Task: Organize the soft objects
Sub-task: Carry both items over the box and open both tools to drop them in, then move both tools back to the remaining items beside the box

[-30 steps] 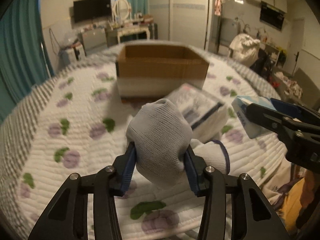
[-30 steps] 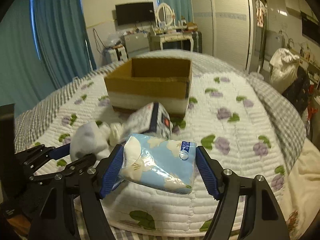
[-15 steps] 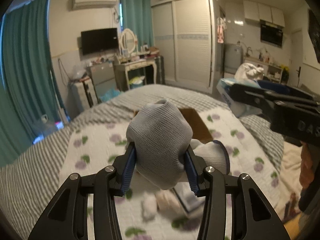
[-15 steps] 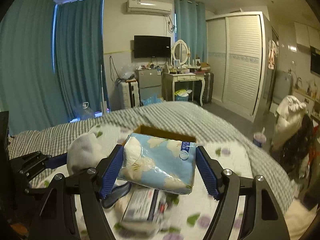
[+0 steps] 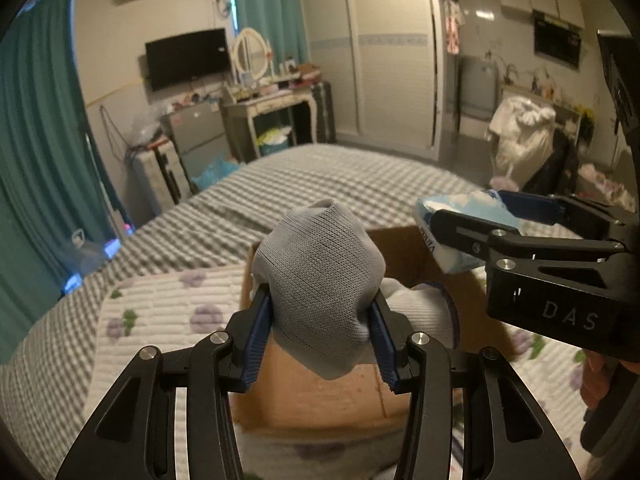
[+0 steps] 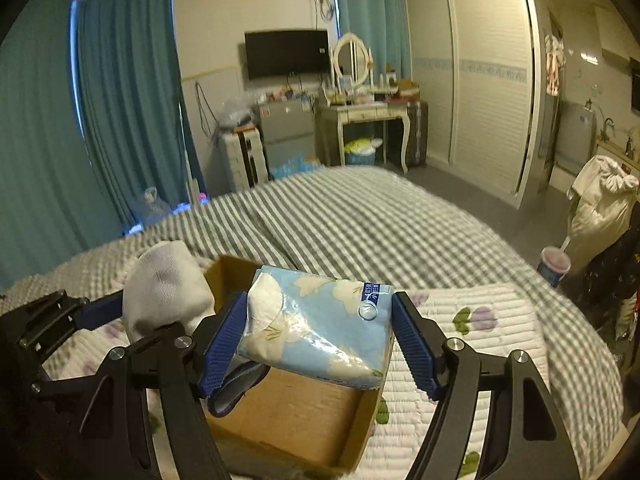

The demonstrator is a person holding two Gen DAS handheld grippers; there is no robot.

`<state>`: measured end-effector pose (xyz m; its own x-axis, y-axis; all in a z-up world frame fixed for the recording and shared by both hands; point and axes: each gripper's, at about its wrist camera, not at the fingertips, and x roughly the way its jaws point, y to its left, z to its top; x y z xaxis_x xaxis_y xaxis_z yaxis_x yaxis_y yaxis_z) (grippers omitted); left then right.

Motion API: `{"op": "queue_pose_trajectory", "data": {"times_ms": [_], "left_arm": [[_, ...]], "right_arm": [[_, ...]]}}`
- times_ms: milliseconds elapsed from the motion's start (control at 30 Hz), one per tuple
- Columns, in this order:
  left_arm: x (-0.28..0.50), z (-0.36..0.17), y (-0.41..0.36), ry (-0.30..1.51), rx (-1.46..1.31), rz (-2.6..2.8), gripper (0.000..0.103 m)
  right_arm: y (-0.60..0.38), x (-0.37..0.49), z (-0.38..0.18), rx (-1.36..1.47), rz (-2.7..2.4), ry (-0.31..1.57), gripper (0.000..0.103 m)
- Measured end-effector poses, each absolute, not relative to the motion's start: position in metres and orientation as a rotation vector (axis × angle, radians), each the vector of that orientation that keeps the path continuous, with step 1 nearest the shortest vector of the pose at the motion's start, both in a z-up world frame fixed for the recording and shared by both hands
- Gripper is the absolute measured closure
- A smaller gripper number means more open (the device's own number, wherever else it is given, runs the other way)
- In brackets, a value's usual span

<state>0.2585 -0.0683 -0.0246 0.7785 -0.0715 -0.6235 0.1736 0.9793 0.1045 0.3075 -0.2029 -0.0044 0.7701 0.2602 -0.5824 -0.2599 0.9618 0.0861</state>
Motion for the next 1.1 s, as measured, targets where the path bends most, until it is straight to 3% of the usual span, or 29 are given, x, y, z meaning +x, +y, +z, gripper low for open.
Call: {"op": "queue_pose_trajectory", "data": {"times_ms": [100, 200, 267, 300, 333, 633, 833, 1100], "left_arm": [[0.272, -0.043, -0.066, 0.694, 0.156, -0.138, 0.057], [0.268, -0.047, -0.065, 0.671, 0.157, -0.147, 0.049], [0.268, -0.044, -0.063, 0.651, 0.146, -0.135, 0.03], [0.267, -0.042, -0.065, 0.647, 0.141, -0.131, 0.012], [0.264, -0.038, -0.062, 0.633, 0.128, -0.12, 0.002], [0.214, 0.031, -0.044, 0.559, 0.083, -0.095, 0.001], [0.141, 0.094, -0.033, 0.446, 0.096, -0.083, 0.0], [0.071, 0.133, -0.003, 0.405, 0.055, -0.065, 0.0]], "right_arm": [[-0.206, 0.32, -0.025, 0.009, 0.287, 0.656, 0.031], [-0.208, 0.327, -0.036, 0.007, 0.295, 0.663, 0.03], [-0.21, 0.328, -0.041, 0.01, 0.306, 0.668, 0.022], [-0.21, 0.329, -0.041, 0.021, 0.316, 0.674, 0.017], [-0.211, 0.328, -0.039, 0.028, 0.311, 0.672, 0.011], [-0.223, 0.279, 0.025, -0.009, 0.261, 0.593, 0.009], [-0.226, 0.205, 0.098, -0.035, 0.261, 0.517, 0.0], [-0.207, 0.097, 0.153, -0.153, 0.274, 0.42, 0.0]]}}
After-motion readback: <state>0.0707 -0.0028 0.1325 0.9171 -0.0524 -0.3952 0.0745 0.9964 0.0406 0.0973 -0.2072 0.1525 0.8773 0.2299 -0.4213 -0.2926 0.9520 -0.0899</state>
